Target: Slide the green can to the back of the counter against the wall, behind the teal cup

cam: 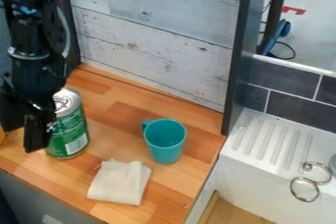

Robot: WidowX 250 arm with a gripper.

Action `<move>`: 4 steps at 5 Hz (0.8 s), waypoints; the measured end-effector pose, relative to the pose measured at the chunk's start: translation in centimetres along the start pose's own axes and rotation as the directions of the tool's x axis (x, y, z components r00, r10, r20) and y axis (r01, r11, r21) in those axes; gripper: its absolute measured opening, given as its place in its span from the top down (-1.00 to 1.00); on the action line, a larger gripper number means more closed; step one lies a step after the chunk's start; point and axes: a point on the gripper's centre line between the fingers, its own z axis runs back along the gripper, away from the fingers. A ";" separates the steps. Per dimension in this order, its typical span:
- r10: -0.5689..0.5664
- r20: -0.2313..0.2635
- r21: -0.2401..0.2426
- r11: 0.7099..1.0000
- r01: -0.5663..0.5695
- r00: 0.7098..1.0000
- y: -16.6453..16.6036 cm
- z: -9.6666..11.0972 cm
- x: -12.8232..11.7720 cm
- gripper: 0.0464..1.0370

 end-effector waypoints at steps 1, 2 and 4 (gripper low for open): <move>-0.043 -0.029 -0.034 0.999 0.042 0.999 0.0 -1.7 0.9 -0.93; -0.047 -0.028 -0.025 0.999 0.046 0.999 0.7 -2.3 2.2 -0.93; 0.050 0.065 -0.032 0.998 -0.048 0.997 3.5 -1.6 8.1 -0.93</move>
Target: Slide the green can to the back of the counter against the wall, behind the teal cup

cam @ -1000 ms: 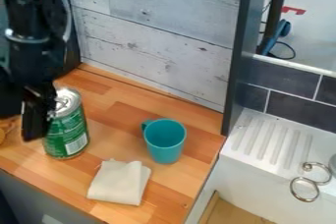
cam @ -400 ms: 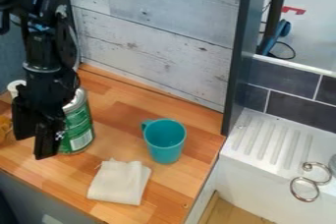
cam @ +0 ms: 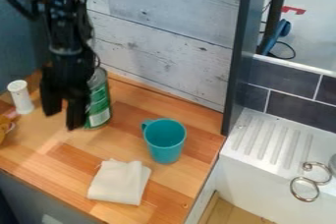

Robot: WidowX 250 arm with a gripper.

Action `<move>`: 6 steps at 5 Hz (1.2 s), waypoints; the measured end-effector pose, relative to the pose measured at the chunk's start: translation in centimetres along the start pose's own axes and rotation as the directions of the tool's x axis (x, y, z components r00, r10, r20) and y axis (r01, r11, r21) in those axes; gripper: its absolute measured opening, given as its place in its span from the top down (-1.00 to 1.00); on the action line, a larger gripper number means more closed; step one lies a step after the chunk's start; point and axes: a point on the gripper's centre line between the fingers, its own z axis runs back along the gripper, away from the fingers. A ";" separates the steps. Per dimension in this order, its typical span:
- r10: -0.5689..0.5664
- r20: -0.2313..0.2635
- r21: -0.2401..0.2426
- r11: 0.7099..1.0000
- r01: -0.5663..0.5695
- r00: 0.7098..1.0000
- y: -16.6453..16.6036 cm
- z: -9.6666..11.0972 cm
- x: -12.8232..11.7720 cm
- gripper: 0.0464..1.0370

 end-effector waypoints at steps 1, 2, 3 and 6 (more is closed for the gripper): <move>0.056 0.080 -0.023 0.998 -0.054 0.995 0.9 1.7 3.1 -0.93; 0.077 0.105 -0.024 0.997 -0.075 0.991 1.4 3.0 4.1 -0.93; 0.100 0.098 -0.025 0.995 -0.098 0.990 1.4 2.9 3.9 -0.93; 0.215 0.068 0.023 0.976 -0.217 0.974 0.1 7.2 -4.7 -0.93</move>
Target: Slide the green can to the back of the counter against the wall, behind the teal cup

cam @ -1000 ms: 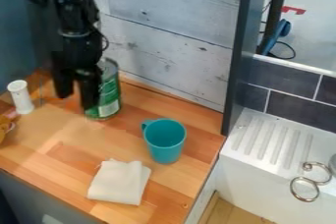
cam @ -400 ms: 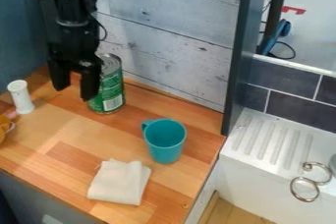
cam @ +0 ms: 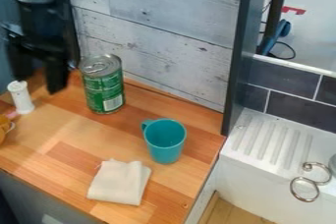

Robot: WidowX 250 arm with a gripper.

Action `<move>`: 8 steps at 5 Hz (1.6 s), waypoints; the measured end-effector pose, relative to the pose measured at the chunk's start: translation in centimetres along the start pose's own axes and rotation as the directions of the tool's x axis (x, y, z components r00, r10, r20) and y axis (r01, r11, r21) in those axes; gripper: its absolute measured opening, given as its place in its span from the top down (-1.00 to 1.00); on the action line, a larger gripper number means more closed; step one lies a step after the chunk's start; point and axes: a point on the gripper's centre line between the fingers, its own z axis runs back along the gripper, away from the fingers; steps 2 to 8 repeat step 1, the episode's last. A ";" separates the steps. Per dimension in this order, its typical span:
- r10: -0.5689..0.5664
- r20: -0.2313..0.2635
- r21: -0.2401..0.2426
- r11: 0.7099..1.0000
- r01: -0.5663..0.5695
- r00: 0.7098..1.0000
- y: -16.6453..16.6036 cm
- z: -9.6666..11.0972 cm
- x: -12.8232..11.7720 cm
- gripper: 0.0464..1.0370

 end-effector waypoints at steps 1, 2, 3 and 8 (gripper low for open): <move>0.042 0.035 0.006 0.999 -0.043 0.998 1.5 1.8 -3.1 -0.93; 0.042 0.035 0.006 0.999 -0.043 0.998 1.5 1.8 -3.1 -0.93; 0.042 0.035 0.006 0.999 -0.043 0.998 1.5 1.8 -3.1 -0.93; 0.042 0.035 0.006 0.999 -0.043 0.998 1.5 1.8 -3.1 -0.93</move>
